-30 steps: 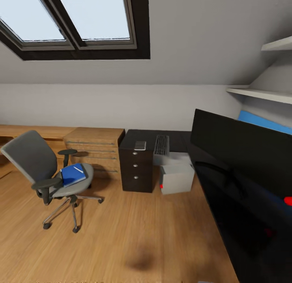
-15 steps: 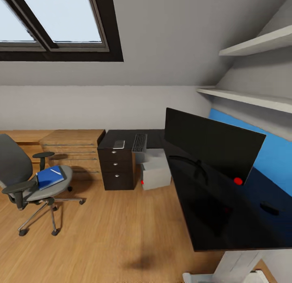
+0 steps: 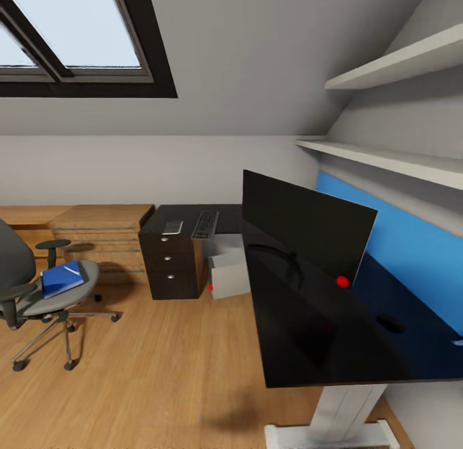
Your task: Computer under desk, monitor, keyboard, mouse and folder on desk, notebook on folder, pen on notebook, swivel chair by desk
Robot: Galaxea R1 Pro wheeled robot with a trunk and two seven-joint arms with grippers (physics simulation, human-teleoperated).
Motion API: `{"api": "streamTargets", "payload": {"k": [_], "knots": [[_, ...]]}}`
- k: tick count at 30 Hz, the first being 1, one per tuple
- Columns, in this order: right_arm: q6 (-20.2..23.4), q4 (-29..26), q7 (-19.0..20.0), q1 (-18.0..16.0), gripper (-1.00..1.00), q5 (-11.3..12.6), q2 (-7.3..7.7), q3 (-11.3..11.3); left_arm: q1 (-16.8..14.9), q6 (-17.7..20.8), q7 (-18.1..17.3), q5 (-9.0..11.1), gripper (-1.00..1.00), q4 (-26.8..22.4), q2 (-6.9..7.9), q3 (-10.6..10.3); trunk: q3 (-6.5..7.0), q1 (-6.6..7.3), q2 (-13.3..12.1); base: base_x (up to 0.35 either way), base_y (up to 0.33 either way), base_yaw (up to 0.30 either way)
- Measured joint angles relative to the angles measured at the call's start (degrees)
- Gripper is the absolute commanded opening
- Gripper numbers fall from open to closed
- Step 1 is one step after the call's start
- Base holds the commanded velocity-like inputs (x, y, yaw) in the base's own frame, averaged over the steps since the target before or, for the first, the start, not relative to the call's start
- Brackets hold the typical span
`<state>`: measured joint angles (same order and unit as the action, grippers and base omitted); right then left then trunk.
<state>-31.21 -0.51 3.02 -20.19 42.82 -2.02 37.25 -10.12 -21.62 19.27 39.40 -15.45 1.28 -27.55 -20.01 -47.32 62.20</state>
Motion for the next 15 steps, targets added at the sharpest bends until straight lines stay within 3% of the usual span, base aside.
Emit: {"api": "streamTargets", "payload": {"k": [8, 15], "knots": [[0.01, 0.0, -0.04, 0.01, 1.0, 0.0, 0.1, -0.08, 0.01, -0.05, 0.01, -0.22, 1.0, 2.06, 0.0, -0.16, 0.0, 0.0, 0.0, -0.088, -0.321, 0.0], [0.01, 0.04, -0.87, 0.0, 1.0, 0.01, 0.15, -0.17, -0.03, -0.06, 0.02, -0.17, 1.0, 2.22, 0.0, -0.14, 0.0, -0.02, 0.0, -0.233, -0.208, 0.0]]}}
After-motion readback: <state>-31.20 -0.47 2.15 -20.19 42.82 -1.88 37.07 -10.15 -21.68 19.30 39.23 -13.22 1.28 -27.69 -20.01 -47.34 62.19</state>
